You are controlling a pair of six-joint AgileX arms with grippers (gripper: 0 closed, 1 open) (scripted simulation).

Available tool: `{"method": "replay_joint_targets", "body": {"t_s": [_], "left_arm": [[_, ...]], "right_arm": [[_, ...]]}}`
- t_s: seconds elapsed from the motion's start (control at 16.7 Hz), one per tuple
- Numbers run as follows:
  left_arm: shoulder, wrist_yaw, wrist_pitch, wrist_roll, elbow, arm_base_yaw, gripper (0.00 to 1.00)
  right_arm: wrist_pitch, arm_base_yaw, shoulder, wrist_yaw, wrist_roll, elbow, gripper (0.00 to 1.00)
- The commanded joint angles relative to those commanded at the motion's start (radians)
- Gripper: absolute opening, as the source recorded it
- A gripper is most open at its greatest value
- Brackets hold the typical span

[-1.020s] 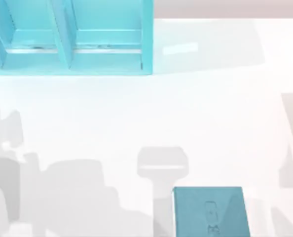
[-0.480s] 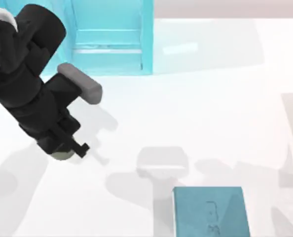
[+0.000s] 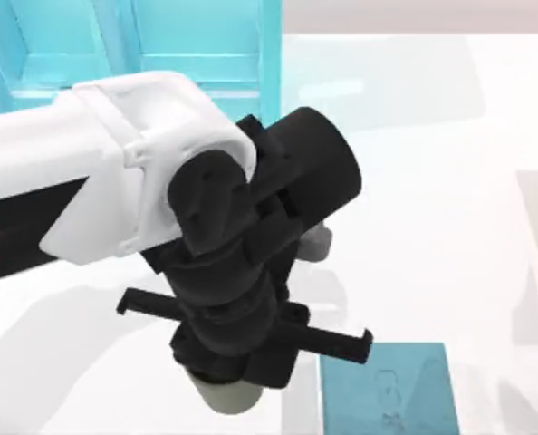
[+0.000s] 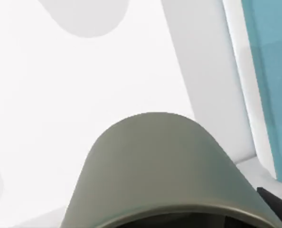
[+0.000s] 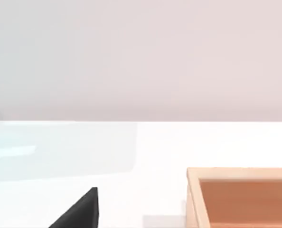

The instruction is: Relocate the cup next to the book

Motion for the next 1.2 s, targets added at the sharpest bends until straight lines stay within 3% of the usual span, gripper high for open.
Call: {"method": "replay_joint_targets", "body": {"t_s": [0.24,0.48,1.02,1.2], "left_arm": [[0.026,-0.059,-0.032,-0.372,0.034,-0.192,0.0],[0.046,-0.112,-0.054,-0.601,0.053,-0.31,0.0],[0.049,-0.128,-0.056,-0.657,0.052,-0.336,0.0],[0.053,-0.129,0.011,-0.652,-0.013,-0.332,0.0]], "right_arm": [[0.0,0.0,0.0,0.0,0.0,0.0,1.0],[0.0,0.0,0.0,0.0,0.0,0.0,1.0],[0.0,0.0,0.0,0.0,0.0,0.0,1.0],[0.0,0.0,0.0,0.0,0.0,0.0,1.0]]}}
